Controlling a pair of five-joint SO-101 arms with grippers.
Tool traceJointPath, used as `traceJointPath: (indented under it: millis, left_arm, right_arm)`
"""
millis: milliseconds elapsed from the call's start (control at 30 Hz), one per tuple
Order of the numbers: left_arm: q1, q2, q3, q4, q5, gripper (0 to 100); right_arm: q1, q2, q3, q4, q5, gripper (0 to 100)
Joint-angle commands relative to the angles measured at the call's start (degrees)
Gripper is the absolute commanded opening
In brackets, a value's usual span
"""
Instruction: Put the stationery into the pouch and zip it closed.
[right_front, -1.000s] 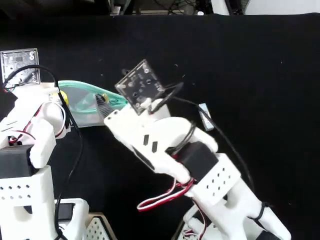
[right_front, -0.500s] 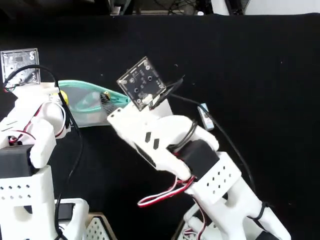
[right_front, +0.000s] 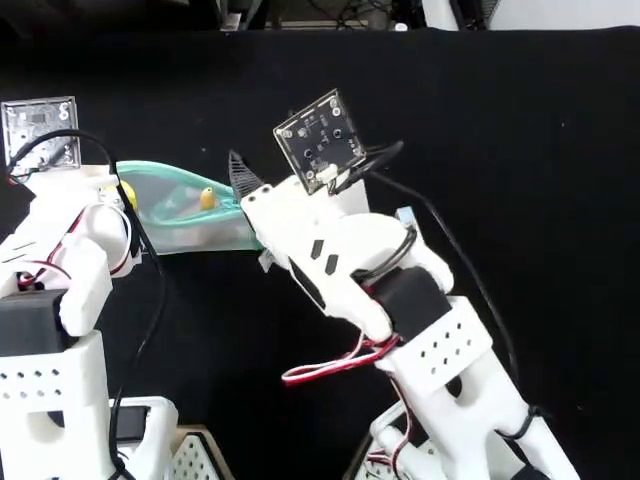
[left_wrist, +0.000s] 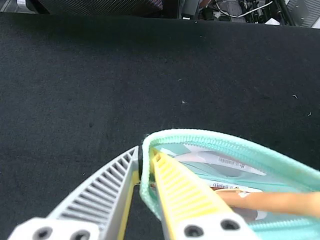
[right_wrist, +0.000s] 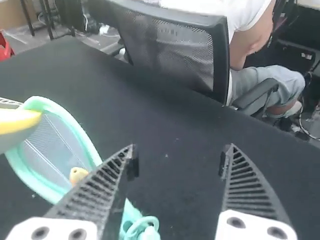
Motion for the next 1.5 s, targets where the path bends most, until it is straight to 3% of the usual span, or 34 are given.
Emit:
traceJointPath:
  millis: [0, 200, 400, 533, 900, 1067, 1300, 1467]
  left_arm:
    - [0.92, 2.81, 8.48, 0.35, -0.18, 3]
    - [0.92, 2.81, 8.48, 0.35, -0.18, 3]
    - [0.92, 2.81, 8.48, 0.35, -0.18, 3]
    - [0.92, 2.9, 8.48, 0.35, -0.18, 3]
    - [0.92, 3.08, 8.48, 0.26, -0.18, 3]
    - [0.92, 2.99, 8.57, 0.26, -0.18, 3]
    - [0.92, 3.08, 8.48, 0.26, -0.18, 3]
    - [0.92, 2.99, 8.57, 0.26, -0.18, 3]
  right_arm:
    - [-3.87, -1.01, -0.04, -1.14, -0.7, 27.2]
    - [-10.9, -1.45, 0.04, -0.62, -0.7, 27.2]
    - [-11.16, -1.63, -1.71, 3.52, -0.44, 27.2]
    - [-11.34, -1.1, -1.8, -0.09, -0.35, 27.2]
    - [-10.64, -1.1, -4.88, 0.44, -0.35, 27.2]
    - [-3.6, -0.84, -3.74, 0.09, -0.7, 26.9]
    - [-1.58, 1.98, -3.91, -0.97, -0.26, 4.5]
    - [-2.81, 0.75, -6.2, 1.23, -0.79, 16.8]
